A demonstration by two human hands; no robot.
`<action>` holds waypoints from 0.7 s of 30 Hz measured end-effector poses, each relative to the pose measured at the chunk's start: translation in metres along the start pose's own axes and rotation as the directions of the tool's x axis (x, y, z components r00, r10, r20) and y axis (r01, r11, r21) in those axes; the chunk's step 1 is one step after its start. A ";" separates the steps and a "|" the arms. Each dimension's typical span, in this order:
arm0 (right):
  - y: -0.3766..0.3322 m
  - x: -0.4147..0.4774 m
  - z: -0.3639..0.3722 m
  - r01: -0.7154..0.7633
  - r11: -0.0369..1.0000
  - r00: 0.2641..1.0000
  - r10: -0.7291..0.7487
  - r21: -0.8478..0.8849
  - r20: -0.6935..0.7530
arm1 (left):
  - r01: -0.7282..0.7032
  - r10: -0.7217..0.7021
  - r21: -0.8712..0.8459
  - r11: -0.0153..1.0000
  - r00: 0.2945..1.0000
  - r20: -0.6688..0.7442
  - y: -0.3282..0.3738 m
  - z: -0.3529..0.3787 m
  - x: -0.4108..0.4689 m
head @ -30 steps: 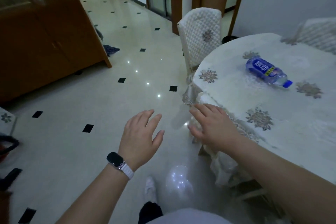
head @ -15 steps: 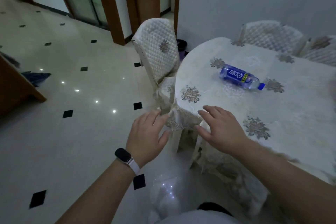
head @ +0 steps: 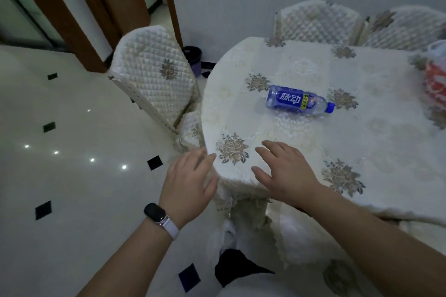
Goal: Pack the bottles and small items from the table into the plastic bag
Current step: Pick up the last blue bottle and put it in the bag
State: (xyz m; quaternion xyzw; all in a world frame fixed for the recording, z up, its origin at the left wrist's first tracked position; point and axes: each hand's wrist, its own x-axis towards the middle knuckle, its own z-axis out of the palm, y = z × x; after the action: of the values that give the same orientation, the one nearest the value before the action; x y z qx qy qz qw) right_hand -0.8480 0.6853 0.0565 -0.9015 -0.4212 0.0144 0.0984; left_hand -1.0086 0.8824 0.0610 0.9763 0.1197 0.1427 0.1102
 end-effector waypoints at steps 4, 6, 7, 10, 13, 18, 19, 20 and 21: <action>0.002 0.048 0.018 -0.017 0.998 1.000 0.017 0.064 -0.006 | -0.019 0.018 0.022 1.000 0.999 0.036 -0.030 0.004 0.044; 0.012 0.076 0.016 -0.053 0.995 0.999 0.053 0.080 -0.007 | -0.062 0.061 0.023 0.998 0.997 0.052 -0.043 0.005 0.087; 0.018 0.089 0.015 -0.067 0.995 0.998 0.068 0.075 -0.005 | -0.081 0.079 0.034 0.996 0.995 0.055 -0.049 0.005 0.111; 0.044 0.119 0.011 -0.124 0.990 0.992 0.126 0.066 -0.024 | -0.164 0.159 0.051 0.985 0.984 0.080 -0.053 0.014 0.171; 0.061 0.134 0.008 -0.232 0.970 0.971 0.236 0.077 -0.035 | -0.264 0.259 0.021 0.964 0.959 0.117 -0.045 0.026 0.217; 0.087 0.147 0.015 -0.418 0.902 0.902 0.426 0.106 -0.075 | -0.447 0.440 -0.018 0.894 0.871 0.220 -0.025 0.064 0.292; 0.090 0.147 0.019 -0.456 0.883 0.881 0.466 0.113 -0.081 | -0.478 0.470 -0.031 0.878 0.849 0.242 -0.019 0.075 0.305; 0.093 0.146 0.025 -0.490 0.863 0.860 0.502 0.123 -0.091 | -0.509 0.502 -0.044 0.860 0.825 0.258 -0.013 0.085 0.317; 0.095 0.144 0.031 -0.524 0.841 0.839 0.537 0.133 -0.094 | -0.540 0.536 -0.064 0.839 0.801 0.268 -0.007 0.095 0.328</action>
State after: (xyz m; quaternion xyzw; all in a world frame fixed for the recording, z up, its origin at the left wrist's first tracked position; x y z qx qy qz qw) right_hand -0.6862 0.7410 0.0166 -0.9757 -0.1466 0.0052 0.1630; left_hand -0.6760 0.9593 0.0534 0.9810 -0.1774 0.0303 0.0729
